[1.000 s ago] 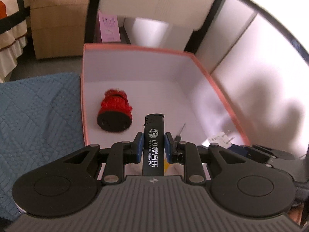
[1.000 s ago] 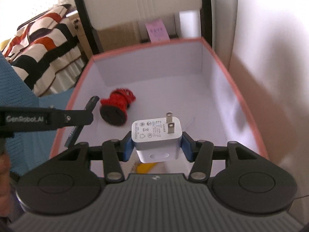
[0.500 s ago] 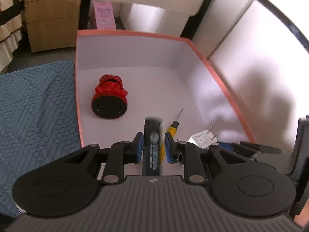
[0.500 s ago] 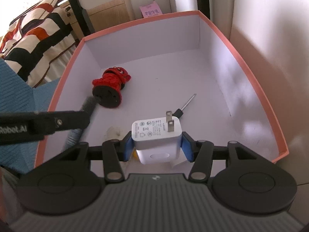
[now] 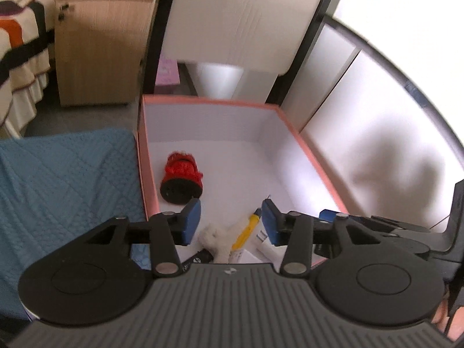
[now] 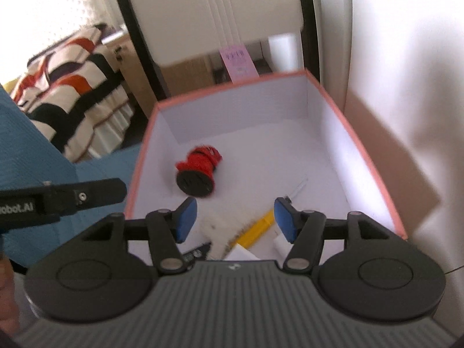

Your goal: Organize rigid objects

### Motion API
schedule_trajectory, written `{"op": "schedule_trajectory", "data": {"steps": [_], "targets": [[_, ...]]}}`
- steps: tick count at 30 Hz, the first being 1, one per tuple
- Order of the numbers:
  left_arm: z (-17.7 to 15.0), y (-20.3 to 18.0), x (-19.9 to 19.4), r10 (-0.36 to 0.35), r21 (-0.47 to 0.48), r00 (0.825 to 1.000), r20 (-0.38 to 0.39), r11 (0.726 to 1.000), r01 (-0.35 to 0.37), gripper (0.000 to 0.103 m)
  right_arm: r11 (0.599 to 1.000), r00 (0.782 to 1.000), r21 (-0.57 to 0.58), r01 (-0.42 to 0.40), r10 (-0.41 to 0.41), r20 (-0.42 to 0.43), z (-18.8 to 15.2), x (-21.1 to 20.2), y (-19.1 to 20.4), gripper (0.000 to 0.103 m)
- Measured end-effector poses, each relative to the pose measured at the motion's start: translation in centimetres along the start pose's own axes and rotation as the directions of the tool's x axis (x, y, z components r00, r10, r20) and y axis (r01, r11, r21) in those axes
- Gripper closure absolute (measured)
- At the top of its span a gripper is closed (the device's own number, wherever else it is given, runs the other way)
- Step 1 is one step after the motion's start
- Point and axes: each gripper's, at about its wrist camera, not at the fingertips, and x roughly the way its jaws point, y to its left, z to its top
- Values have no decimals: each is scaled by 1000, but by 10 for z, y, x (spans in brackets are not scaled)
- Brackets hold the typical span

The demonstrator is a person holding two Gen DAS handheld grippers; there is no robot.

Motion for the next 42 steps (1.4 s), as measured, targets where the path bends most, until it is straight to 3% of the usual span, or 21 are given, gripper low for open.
{"op": "schedule_trajectory", "data": {"steps": [7, 12, 22, 26, 31, 34, 35, 38, 42], "targets": [[7, -6, -56, 6, 34, 995, 95, 999, -9, 47, 999, 997, -31, -8, 10, 82, 5, -45, 22, 42], [9, -10, -94, -26, 33, 987, 157, 999, 21, 47, 999, 994, -41, -5, 10, 113, 2, -70, 33, 42], [-11, -1, -137, -50, 34, 986, 159, 998, 45, 44, 997, 985, -64, 48, -36, 171, -18, -113, 50, 42], [-24, 2, -149, -39, 42, 986, 162, 999, 32, 32, 997, 986, -55, 44, -35, 160, -30, -119, 56, 42], [-41, 7, -159, -22, 34, 988, 155, 999, 17, 25, 998, 989, -41, 46, -40, 140, -43, -124, 62, 42], [-52, 9, -164, 4, 39, 989, 148, 999, -10, 14, 998, 991, -41, 43, -37, 127, -50, -126, 65, 42], [-56, 11, -165, 17, 34, 989, 148, 999, -22, 12, 998, 992, -42, 45, -39, 123, -51, -127, 66, 39], [-63, 12, -167, 50, 14, 988, 148, 999, -53, 5, 998, 990, -43, 50, -44, 131, -57, -132, 66, 11], [-70, 10, -165, 73, 21, 988, 134, 997, -77, 3, 998, 989, -26, 66, -61, 137, -60, -138, 62, 7]]}}
